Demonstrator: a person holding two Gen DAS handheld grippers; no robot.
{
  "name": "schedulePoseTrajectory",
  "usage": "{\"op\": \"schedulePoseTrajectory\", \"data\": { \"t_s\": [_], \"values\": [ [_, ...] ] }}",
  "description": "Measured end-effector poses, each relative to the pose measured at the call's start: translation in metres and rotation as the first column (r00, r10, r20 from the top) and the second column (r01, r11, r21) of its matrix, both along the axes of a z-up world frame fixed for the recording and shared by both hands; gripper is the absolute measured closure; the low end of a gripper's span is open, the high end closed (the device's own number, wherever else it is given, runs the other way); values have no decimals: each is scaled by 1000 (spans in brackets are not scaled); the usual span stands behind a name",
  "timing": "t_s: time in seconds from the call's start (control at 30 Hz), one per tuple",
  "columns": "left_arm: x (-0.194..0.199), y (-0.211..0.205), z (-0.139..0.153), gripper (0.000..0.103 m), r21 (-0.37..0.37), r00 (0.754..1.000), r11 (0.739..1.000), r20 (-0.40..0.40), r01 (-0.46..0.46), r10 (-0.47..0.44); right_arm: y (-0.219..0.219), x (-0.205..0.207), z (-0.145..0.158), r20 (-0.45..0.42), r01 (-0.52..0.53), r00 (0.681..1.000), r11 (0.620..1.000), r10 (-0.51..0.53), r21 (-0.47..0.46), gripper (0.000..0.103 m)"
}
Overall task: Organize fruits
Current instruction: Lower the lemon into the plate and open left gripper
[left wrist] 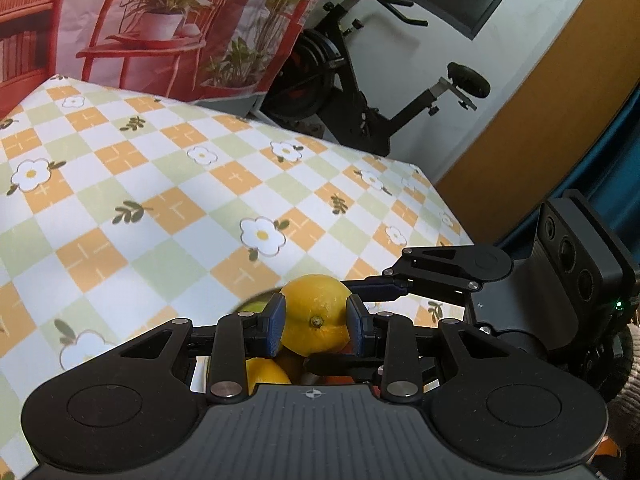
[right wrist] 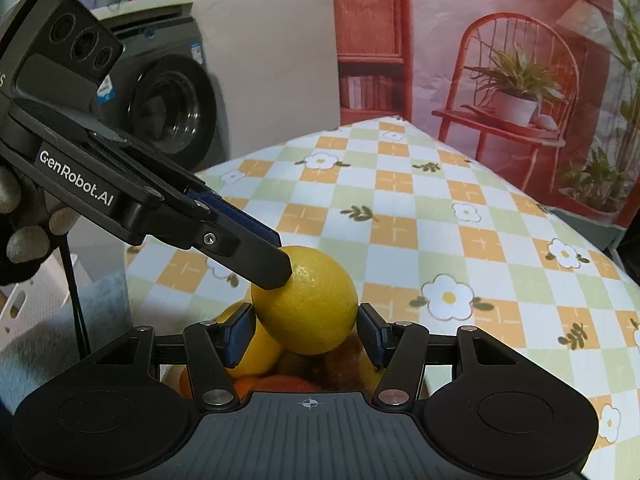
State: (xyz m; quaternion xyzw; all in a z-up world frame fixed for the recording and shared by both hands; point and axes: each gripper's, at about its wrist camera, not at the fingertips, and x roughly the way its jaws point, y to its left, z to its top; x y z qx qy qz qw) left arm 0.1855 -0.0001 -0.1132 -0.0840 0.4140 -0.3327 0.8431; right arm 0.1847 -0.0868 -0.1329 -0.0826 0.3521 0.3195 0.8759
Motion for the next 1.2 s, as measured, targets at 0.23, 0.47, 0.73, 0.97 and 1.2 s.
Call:
{"op": "schedulePoseTrajectory", "data": {
  "t_s": [0.23, 0.47, 0.73, 0.97, 1.2],
  "values": [
    [-3, 2, -8, 68, 3, 1000, 1000, -24, 2, -2, 12, -4, -8, -28, -44, 999, 997, 42, -57, 51],
    [-1, 6, -14, 69, -10, 999, 1000, -40, -5, 4, 15, -1, -8, -30, -60, 998, 995, 58, -80, 51],
    [-4, 3, -15, 69, -5, 999, 1000, -41, 8, -8, 14, -2, -6, -25, -56, 998, 993, 54, -100, 50],
    [-4, 5, -16, 68, -10, 999, 1000, -47, 1, -1, 8, -8, -4, -3, -38, 999, 995, 38, -97, 48],
    [-6, 9, -10, 69, -16, 999, 1000, -20, -27, 26, -5, -15, 5, 40, 1, 999, 998, 2, -68, 45]
  ]
}}
